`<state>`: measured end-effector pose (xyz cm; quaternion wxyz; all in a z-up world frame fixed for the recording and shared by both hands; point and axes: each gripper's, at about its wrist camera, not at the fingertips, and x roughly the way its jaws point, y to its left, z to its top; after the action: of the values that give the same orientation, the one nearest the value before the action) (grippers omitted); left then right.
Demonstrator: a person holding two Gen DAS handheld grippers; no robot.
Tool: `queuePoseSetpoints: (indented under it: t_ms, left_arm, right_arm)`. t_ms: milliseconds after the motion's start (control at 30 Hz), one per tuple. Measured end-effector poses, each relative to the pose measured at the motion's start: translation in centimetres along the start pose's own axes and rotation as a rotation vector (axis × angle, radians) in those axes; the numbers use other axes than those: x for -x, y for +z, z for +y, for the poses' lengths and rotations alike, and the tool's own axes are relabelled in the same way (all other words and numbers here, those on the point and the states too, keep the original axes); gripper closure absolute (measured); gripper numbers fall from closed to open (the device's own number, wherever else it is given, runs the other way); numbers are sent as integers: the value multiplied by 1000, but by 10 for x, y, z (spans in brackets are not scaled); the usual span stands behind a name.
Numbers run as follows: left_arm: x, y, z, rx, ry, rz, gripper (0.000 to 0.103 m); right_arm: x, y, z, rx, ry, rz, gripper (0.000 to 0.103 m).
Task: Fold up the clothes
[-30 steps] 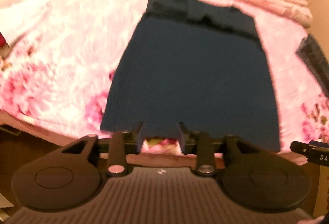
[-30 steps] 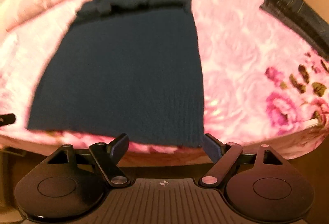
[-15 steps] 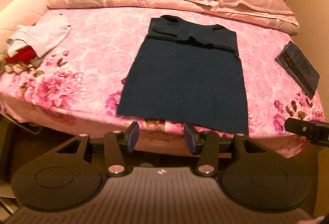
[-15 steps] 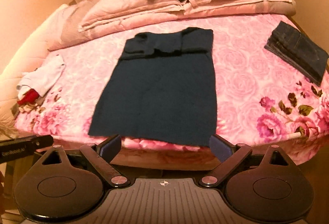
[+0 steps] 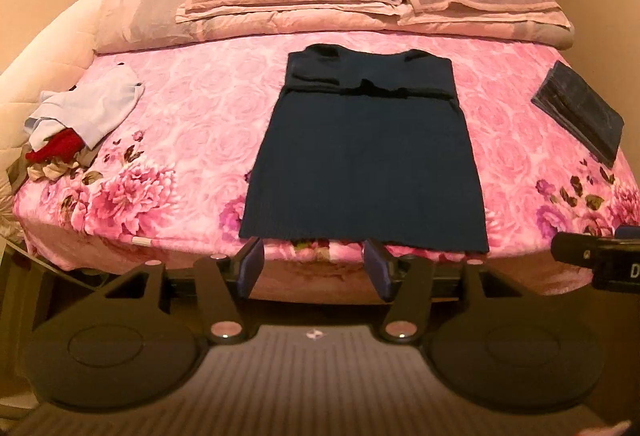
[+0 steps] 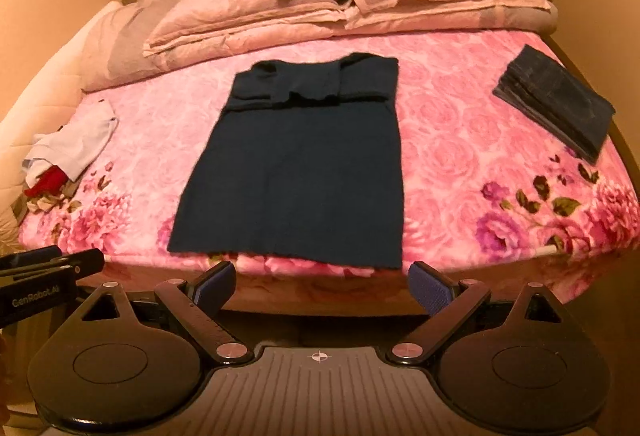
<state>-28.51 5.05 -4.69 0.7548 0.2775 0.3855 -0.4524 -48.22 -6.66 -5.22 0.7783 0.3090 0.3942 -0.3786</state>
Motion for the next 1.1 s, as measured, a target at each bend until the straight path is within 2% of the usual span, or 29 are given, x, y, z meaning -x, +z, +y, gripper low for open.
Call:
queuePoseSetpoints:
  t_ms: [400, 733, 1100]
  left_arm:
    - [-2, -18, -2, -9, -10, 26, 51]
    - [0, -29, -3, -28, -6, 38, 51]
    - [-1, -25, -5, -41, -7, 30, 48]
  right_arm:
    - [-6, -27, 13, 56, -14, 71, 8]
    - [-3, -33, 17, 62, -15, 71, 8]
    - [-2, -30, 19, 52, -15, 64, 7]
